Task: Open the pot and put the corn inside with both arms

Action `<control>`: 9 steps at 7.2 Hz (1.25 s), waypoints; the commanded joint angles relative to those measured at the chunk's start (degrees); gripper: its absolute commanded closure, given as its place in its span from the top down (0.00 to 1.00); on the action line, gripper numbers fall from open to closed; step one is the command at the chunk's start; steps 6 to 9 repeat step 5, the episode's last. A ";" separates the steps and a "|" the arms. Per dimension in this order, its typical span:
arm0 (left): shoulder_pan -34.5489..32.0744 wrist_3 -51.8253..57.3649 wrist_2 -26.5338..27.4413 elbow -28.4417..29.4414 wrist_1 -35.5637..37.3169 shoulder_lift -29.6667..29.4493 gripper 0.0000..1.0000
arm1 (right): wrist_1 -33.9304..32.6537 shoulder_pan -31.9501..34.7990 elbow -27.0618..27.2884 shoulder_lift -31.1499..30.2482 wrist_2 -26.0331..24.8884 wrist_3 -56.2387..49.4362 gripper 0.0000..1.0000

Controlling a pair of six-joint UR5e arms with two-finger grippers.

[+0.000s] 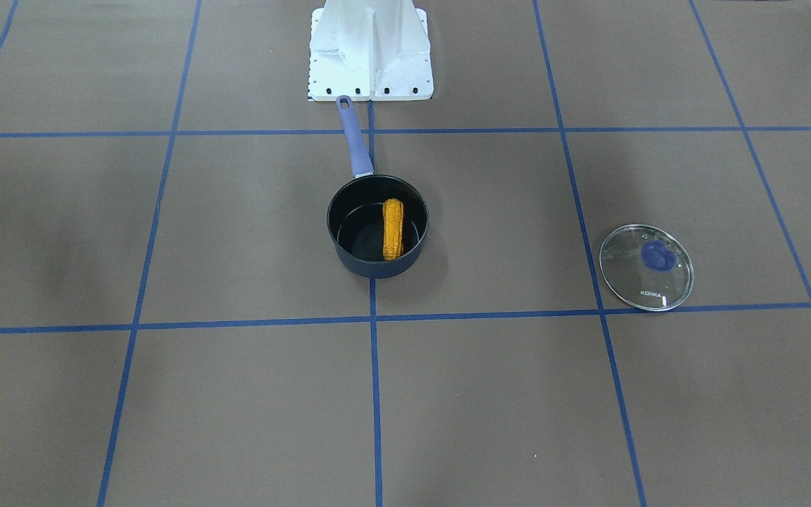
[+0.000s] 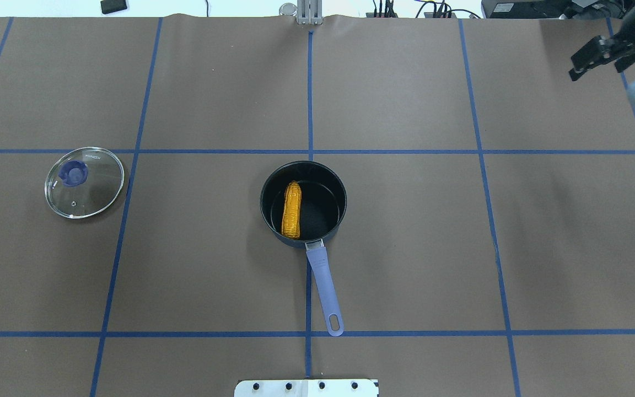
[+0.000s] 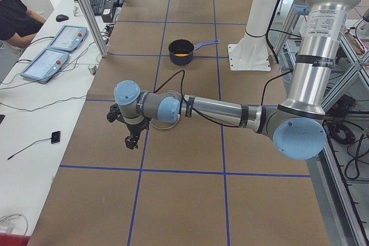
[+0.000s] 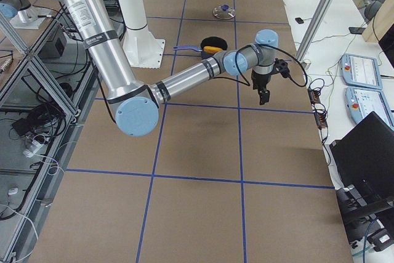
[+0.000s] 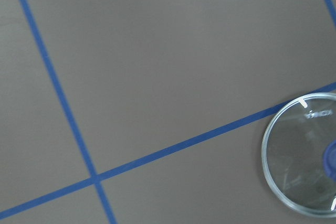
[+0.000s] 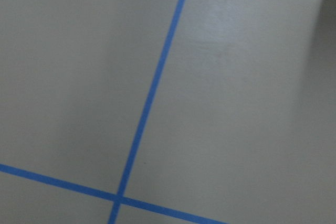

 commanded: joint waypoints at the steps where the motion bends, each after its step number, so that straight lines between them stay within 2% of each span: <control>1: -0.14 -1.12 0.03 0.17 0.54 0.58 1.00 | -0.94 6.99 -0.30 -7.62 0.96 -1.22 1.00; 2: -0.23 -4.61 0.03 0.08 0.37 0.59 0.99 | -0.94 8.85 0.30 -10.78 1.49 -1.31 1.00; 4: -0.14 -4.82 0.03 0.43 0.28 1.38 0.99 | -0.94 9.22 2.93 -14.41 1.58 -1.22 1.00; 9: -0.23 -4.82 0.12 0.61 0.28 1.38 0.99 | -0.94 9.22 3.64 -15.03 1.67 -1.14 1.00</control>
